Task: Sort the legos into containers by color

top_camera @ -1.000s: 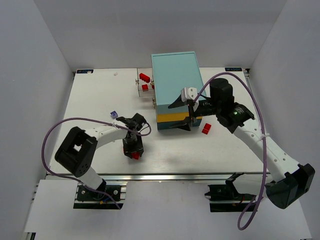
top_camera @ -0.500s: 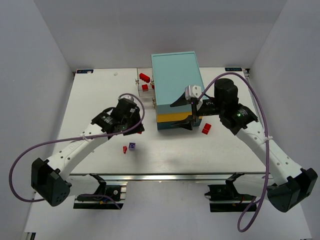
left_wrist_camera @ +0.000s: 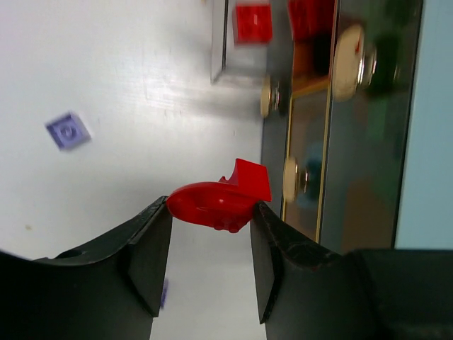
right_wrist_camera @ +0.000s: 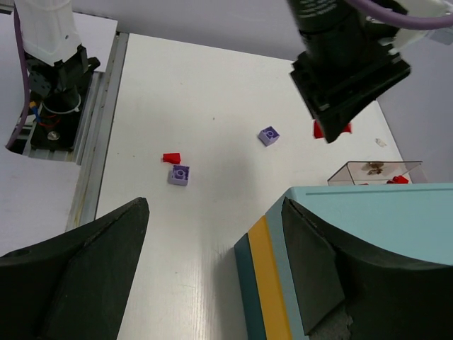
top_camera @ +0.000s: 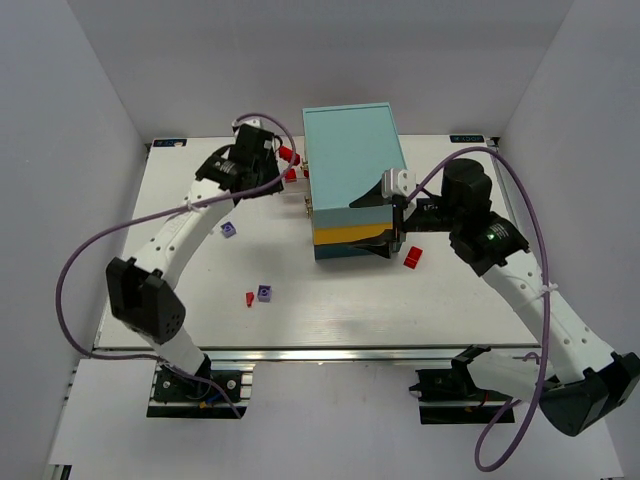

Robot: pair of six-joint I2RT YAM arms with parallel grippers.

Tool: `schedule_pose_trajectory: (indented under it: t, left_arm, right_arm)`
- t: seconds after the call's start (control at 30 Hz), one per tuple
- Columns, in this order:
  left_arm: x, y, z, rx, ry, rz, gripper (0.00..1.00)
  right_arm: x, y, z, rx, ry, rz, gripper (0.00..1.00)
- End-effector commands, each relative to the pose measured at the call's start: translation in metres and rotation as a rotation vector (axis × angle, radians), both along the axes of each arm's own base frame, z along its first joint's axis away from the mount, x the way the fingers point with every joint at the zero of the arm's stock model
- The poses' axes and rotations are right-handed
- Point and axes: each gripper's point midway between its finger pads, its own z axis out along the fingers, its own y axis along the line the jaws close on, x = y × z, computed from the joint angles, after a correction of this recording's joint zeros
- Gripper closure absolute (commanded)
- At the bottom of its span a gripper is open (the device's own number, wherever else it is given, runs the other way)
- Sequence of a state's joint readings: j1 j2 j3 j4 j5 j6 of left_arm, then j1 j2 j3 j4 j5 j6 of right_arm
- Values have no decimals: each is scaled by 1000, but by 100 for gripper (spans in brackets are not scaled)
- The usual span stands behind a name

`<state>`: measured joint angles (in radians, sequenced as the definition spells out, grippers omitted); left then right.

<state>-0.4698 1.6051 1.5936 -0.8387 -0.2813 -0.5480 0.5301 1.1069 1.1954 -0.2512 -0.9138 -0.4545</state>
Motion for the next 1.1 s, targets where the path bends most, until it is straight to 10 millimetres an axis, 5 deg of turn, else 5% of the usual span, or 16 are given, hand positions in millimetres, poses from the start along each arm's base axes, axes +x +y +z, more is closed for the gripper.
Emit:
schedule_pose_trajectory:
  t: [0.0, 0.2, 0.23, 0.3, 0.33, 0.37, 0.47, 0.77, 0.87, 1.07]
  left_arm:
    - [39, 5, 17, 18, -61, -18, 82]
    - [101, -6, 36, -40, -132, -48, 81]
    - [110, -14, 21, -44, -106, -70, 81]
    - [127, -19, 34, -68, -144, -81, 81]
    - [135, -27, 18, -73, -113, -105, 80]
    - [142, -32, 31, -88, -144, -114, 80]
    - [155, -37, 17, -115, -129, -125, 77]
    - [160, -41, 0, -148, -94, -129, 33]
    - [159, -41, 8, -157, -111, -129, 26]
    - [158, -36, 44, -185, -179, -117, 29]
  right_arm:
    - [1, -6, 8, 16, -47, -31, 19]
    - [4, -13, 4, 2, -56, -71, 19]
    - [5, -14, 2, -3, -55, -77, 19]
    - [7, -17, 0, -8, -55, -94, 18]
    - [8, -18, -2, -10, -55, -99, 18]
    - [8, -19, -3, -11, -56, -101, 18]
    - [8, -21, -4, -13, -55, -110, 18]
    - [12, -27, -8, -19, -50, -133, 18]
    - [13, -27, -9, -18, -45, -130, 18]
    - [14, -28, -9, -19, -31, -139, 18]
